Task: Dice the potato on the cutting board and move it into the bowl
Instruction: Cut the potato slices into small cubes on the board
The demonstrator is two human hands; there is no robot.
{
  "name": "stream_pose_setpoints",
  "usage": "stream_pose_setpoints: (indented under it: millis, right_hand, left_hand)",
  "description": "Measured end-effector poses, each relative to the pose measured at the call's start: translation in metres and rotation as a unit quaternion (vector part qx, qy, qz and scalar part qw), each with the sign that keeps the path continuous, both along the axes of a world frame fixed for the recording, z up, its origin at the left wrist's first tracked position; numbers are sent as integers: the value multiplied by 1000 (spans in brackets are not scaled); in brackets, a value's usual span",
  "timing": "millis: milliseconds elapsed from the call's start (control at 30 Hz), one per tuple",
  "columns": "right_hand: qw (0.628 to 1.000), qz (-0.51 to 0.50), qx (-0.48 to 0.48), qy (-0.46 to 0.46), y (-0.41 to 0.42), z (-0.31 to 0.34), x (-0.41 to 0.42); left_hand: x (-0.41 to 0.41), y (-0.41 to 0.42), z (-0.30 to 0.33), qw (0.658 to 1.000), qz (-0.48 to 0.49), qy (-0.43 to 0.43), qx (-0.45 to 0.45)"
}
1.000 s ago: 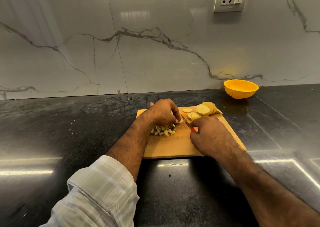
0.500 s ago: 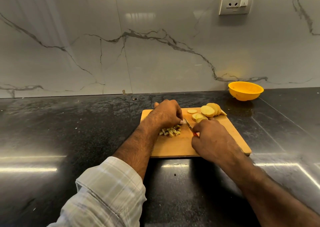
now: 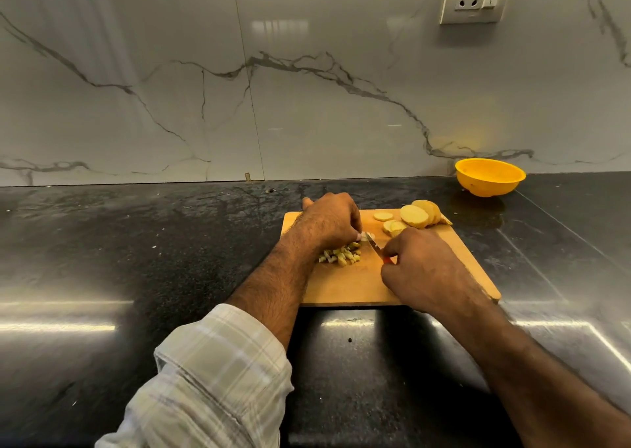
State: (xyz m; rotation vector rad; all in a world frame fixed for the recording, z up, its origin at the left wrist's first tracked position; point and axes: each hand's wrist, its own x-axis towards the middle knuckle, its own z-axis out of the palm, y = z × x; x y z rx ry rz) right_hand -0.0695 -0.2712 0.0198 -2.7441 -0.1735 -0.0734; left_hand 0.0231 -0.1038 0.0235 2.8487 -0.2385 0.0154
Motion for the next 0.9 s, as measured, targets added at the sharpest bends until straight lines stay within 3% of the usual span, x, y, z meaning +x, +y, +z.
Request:
stream_pose_setpoints:
  millis: [900]
  right_hand:
    - [999, 32, 23, 17, 6, -5, 13]
  left_hand:
    - [-4, 4, 2, 999, 13, 24, -31]
